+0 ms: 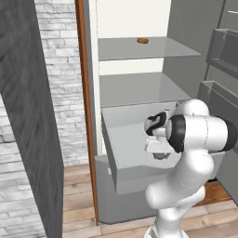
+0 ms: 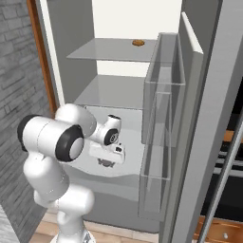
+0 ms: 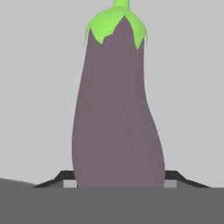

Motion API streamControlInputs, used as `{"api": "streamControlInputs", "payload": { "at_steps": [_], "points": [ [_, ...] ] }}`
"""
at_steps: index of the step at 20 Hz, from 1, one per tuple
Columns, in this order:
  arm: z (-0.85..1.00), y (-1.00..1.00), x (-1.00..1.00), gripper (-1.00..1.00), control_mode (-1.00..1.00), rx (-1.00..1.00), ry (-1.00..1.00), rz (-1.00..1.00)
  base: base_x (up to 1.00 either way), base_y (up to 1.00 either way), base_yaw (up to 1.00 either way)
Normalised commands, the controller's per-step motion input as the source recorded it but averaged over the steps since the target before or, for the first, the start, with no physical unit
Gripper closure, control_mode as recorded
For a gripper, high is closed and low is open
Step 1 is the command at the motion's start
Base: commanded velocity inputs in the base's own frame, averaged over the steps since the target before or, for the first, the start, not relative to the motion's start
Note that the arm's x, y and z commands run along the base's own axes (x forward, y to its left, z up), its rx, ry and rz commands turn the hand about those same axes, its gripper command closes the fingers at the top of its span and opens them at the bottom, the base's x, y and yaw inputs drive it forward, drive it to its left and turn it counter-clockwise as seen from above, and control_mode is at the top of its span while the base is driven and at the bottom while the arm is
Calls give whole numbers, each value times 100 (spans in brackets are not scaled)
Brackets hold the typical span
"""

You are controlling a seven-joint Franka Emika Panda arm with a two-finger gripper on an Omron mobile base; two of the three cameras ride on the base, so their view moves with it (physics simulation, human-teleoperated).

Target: Place the eggplant and lemon wedge inside the fridge drawer. Close the drawer after placing the vegetables.

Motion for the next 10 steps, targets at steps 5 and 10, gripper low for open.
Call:
{"api": "streamControlInputs", "payload": {
  "at_steps": [5,10],
  "points": [
    [-55,0,13,100,-100,0,8,0,0,0,0],
    [-69,0,0,100,-100,0,2,0,0,0,0]
  ]
}}
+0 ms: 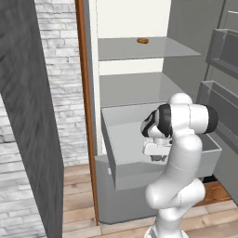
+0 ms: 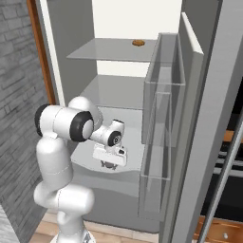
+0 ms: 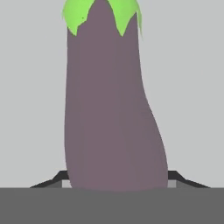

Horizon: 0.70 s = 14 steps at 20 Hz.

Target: Place the eggplant and lemon wedge inside the fridge drawer. Close the drawer after placing the vegetables.

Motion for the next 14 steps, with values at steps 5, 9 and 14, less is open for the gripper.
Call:
{"api": "streamControlInputs", "payload": {
  "at_steps": [5,9,14],
  "points": [
    [-52,0,-9,-100,-100,0,0,0,0,0,0],
    [-19,0,-34,-100,-100,0,0,0,0,0,0],
    [22,0,0,-100,-100,0,0,-1,0,0,0]
  ]
}}
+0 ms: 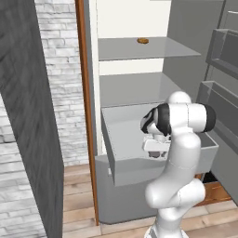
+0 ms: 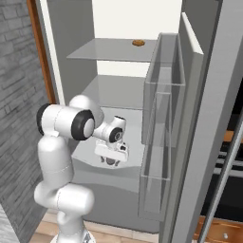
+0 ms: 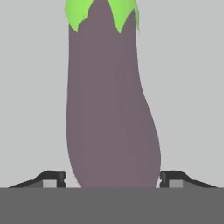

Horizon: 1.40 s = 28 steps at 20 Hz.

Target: Place the eggplant and lemon wedge inside the fridge drawer. Close the drawer after placing the vegetables.

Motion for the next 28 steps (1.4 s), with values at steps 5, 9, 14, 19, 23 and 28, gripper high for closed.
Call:
{"api": "streamControlInputs", "payload": {
  "at_steps": [5,9,14,19,23,28],
  "points": [
    [53,2,0,-100,-100,0,0,-4,0,0,0],
    [78,8,-9,-100,-100,0,-9,-4,0,0,0],
    [83,16,-38,-100,-100,0,-16,-2,0,0,0],
    [68,12,-92,-100,-100,0,-21,0,0,0,0],
    [56,17,-100,-100,-100,0,-21,-1,0,0,0],
    [58,27,-100,-100,-100,0,-18,-2,0,0,0]
  ]
}}
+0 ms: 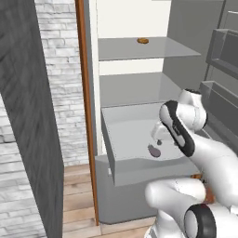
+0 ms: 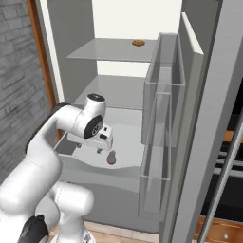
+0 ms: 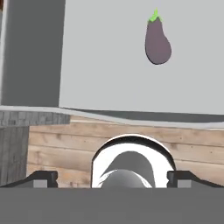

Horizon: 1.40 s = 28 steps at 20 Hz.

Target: Place the eggplant and lemon wedge inside the fridge drawer. Close the drawer after placing the vegetables.

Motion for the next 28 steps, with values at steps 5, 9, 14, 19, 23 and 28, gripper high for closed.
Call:
{"api": "streamControlInputs", "payload": {
  "at_steps": [5,9,14,19,23,28],
  "points": [
    [74,29,-84,-100,-100,0,-11,-3,0,0,0],
    [65,18,-81,-100,-100,0,-6,-3,0,0,0],
    [42,10,-90,-100,-100,0,-2,-1,0,0,0],
    [14,2,-58,-100,-100,0,-3,0,0,0,0],
    [0,13,0,-100,-100,-2,0,0,0,0,0],
    [0,0,0,-100,-100,0,0,0,0,0,0]
  ]
}}
